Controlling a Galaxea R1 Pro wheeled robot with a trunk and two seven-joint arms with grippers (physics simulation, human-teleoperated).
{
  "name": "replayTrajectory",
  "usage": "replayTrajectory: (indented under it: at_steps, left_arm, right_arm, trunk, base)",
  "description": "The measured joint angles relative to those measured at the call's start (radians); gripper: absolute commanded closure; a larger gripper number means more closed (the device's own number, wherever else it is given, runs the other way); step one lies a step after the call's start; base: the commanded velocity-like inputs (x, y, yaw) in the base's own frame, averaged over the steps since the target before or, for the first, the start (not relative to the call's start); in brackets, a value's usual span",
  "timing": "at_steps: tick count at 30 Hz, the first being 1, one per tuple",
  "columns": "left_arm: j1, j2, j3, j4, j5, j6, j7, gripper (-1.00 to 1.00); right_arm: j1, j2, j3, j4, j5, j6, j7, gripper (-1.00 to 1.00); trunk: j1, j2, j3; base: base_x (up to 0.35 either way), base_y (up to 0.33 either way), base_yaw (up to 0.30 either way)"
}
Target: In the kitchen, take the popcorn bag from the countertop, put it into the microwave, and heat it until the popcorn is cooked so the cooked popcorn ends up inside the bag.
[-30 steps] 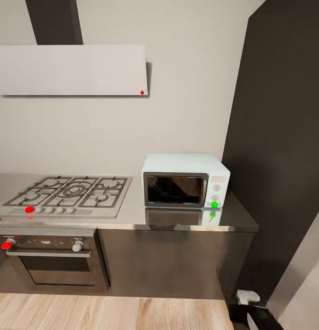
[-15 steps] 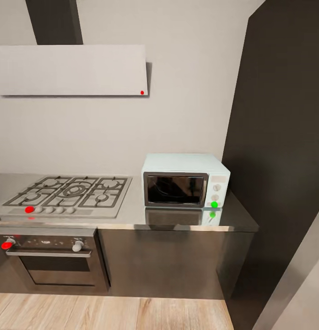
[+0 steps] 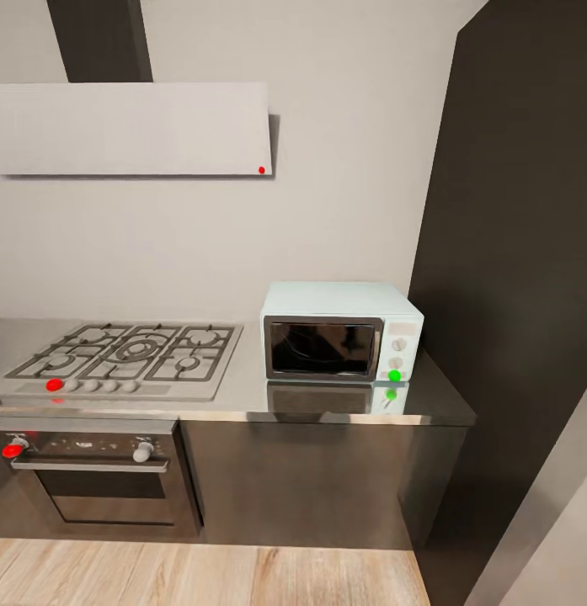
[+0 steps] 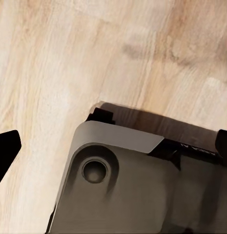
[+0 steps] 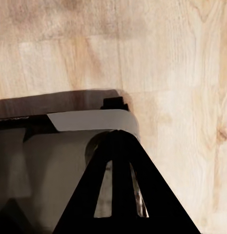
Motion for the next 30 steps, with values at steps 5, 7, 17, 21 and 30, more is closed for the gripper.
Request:
replayTrajectory:
  at_steps: [5, 7, 17, 21, 30]
  left_arm:
    - [0.000, 0.001, 0.001, -0.005, -0.005, -0.026, 0.000, -1.00]
    - [0.000, 0.001, 0.002, -0.007, -0.006, -0.026, 0.000, -1.00]
    - [0.000, 0.000, 0.002, -0.008, -0.007, -0.027, 0.000, -1.00]
    - [0.000, 0.000, 0.002, -0.008, -0.007, -0.027, 0.000, -1.00]
    - [0.000, 0.000, 0.002, -0.008, -0.007, -0.027, 0.000, -1.00]
  right_arm:
    - [0.000, 0.015, 0.000, 0.002, 0.004, 0.000, 0.000, 1.00]
    - [0.000, 0.016, 0.000, 0.002, 0.005, 0.000, 0.000, 1.00]
    - [0.000, 0.016, 0.001, 0.003, 0.004, -0.001, 0.000, 1.00]
    - [0.000, 0.016, 0.000, 0.003, 0.005, 0.000, 0.000, 1.00]
    - [0.000, 0.016, 0.001, 0.003, 0.005, 0.000, 0.000, 1.00]
  trunk:
    - [0.000, 0.000, 0.000]
    - [0.000, 0.000, 0.000]
    - [0.000, 0.000, 0.000]
    - [0.000, 0.000, 0.000]
    - [0.000, 0.000, 0.000]
  base:
    - [0.000, 0.000, 0.000]
    - [0.000, 0.000, 0.000]
    - [0.000, 0.000, 0.000]
    - [0.000, 0.000, 0.000]
    - [0.000, 0.000, 0.000]
